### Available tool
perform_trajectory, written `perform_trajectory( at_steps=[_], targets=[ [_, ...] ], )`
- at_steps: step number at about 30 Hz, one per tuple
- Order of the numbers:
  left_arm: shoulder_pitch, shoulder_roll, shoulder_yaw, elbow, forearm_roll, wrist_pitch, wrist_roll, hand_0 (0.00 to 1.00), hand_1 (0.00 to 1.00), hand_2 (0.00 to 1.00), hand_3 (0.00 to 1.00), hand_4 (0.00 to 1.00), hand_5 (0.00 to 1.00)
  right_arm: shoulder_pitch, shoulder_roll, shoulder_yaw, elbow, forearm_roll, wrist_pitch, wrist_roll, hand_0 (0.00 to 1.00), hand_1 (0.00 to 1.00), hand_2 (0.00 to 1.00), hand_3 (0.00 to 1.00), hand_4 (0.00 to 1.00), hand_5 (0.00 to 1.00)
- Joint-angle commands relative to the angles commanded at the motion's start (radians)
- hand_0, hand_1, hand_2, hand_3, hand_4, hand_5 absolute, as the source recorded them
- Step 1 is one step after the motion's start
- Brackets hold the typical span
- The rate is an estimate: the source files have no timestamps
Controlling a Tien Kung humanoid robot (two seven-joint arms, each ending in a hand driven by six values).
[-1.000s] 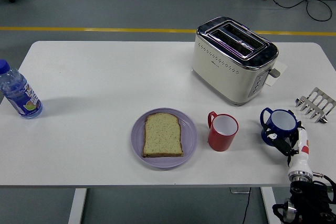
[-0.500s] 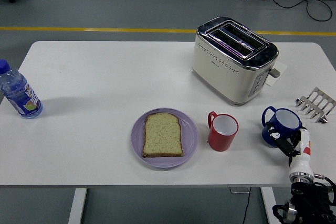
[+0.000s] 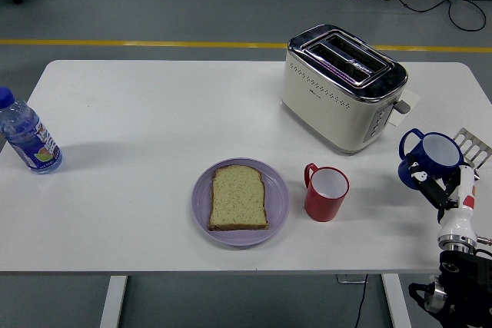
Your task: Pick up the cup,pour liquid into bread,place the cup on the desk
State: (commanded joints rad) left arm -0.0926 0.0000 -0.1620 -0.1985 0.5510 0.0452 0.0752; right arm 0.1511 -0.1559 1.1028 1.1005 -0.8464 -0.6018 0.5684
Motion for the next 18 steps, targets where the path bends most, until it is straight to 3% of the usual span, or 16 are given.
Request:
perform_trajectory(
  at_steps=[3, 4, 7, 18],
  targets=[
    [-0.003, 0.000, -0.007, 0.000, 0.003, 0.000, 0.000, 0.636, 0.646, 0.655, 0.549, 0.320, 0.840, -0.006, -0.016, 0.020, 0.069, -0.035, -0.014, -0.023, 0.482, 0.435, 0.566, 0.551, 0.685, 0.002],
    [-0.005, 0.000, -0.009, 0.000, 0.003, 0.000, 0.000, 0.636, 0.645, 0.656, 0.548, 0.321, 0.840, -0.008, -0.024, 0.032, 0.101, -0.056, -0.025, -0.044, 0.374, 0.367, 0.556, 0.549, 0.710, 0.002],
    [-0.008, 0.000, -0.015, 0.000, 0.006, 0.000, 0.000, 0.636, 0.645, 0.656, 0.548, 0.321, 0.840, -0.012, -0.039, 0.059, 0.184, -0.100, -0.044, -0.104, 0.374, 0.367, 0.556, 0.549, 0.710, 0.002],
    [-0.011, 0.000, -0.021, 0.000, 0.009, 0.000, 0.001, 0.636, 0.645, 0.655, 0.549, 0.321, 0.841, -0.023, -0.069, 0.091, 0.394, -0.325, -0.044, -0.534, 0.372, 0.364, 0.552, 0.553, 0.737, 0.002]
  ],
)
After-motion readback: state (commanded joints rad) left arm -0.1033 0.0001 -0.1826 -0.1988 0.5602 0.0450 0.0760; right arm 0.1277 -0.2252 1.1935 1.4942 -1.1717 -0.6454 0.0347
